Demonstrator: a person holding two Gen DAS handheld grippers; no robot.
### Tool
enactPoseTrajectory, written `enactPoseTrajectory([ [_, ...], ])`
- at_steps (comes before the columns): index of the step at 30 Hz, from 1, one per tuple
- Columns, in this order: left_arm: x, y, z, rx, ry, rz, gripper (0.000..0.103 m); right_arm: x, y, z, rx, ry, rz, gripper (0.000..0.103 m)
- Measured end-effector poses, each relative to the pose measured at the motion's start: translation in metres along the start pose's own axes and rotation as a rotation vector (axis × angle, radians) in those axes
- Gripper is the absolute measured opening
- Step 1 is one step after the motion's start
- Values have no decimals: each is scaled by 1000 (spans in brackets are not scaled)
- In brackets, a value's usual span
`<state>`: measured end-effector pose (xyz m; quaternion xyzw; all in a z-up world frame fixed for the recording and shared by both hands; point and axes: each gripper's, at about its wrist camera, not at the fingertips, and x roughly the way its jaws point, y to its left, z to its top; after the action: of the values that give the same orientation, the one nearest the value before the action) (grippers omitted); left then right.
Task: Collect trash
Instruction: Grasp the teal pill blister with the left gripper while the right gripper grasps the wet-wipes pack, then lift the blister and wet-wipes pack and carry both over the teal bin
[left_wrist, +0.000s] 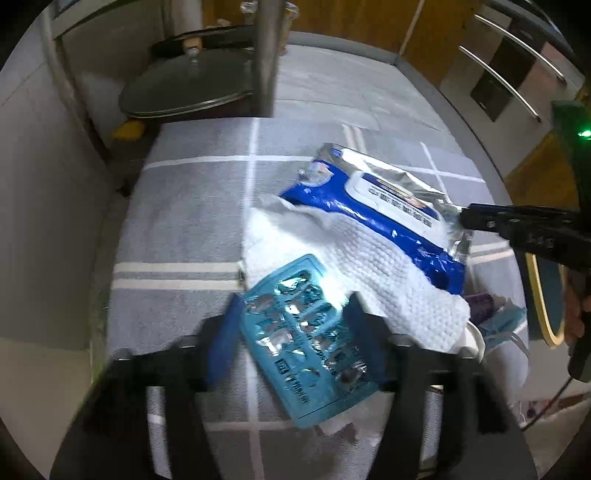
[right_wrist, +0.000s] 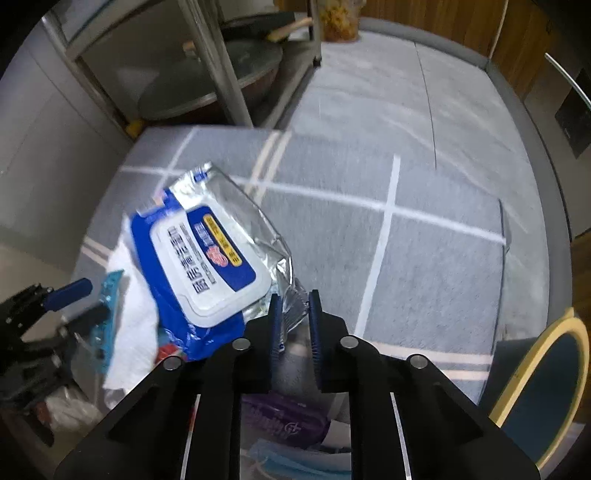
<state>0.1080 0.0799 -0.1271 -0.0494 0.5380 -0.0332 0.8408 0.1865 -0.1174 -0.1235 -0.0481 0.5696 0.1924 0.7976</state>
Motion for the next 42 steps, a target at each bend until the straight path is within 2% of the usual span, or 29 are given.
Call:
enactPoseTrajectory([
  [4, 1, -5, -1, 1, 9, 26, 68, -7, 2, 2, -21, -16, -2, 7],
  [6, 7, -6, -2, -20, 41, 23, 70, -10, 1, 1, -22, -25, 5, 7],
  [10, 15, -5, -3, -39, 72, 24, 70, -13, -2, 1, -25, -30, 12, 7],
  [11, 15, -5, -2, -37, 74, 21, 68, -14, -3, 0, -24, -33, 18, 6],
  [14, 14, -5, 0, -34, 74, -2, 47, -19, -3, 1, -27, -47, 24, 6],
  [16, 13, -6, 1, -22, 73, -2, 43, -24, -1, 1, -32, -56, 26, 6],
  [17, 13, -6, 1, -18, 73, -4, 38, -26, -1, 1, -35, -62, 25, 6],
  [18, 12, -7, 1, -10, 73, 2, 26, -30, 0, 1, -37, -73, 25, 6],
  [23, 5, -4, 2, -5, 57, 16, 24, -52, 8, 3, -20, -134, 59, 4],
  [24, 1, -4, 1, 3, 46, 19, 25, -55, 9, 3, -22, -143, 63, 4],
  [26, -5, -5, 0, 16, 28, 14, 40, -64, 14, 3, -27, -164, 74, 4],
  [27, -7, -5, -2, 12, 26, 15, 60, -68, 15, 2, -27, -171, 76, 4],
  [28, -7, -3, -3, 3, 26, 23, 69, -73, 16, 3, -25, -183, 75, 4],
  [33, 1, 5, -8, -51, 62, 11, 70, -92, 16, 3, -9, -229, 97, 4],
  [37, 14, 9, -10, -102, 121, -11, 74, -95, 13, 1, -12, -232, 87, 4],
  [41, 17, 5, -10, -74, 127, 0, 73, -96, 13, -1, -23, -231, 71, 4],
  [42, 15, 3, -10, -55, 118, 10, 68, -97, 12, -2, -23, -236, 70, 4],
])
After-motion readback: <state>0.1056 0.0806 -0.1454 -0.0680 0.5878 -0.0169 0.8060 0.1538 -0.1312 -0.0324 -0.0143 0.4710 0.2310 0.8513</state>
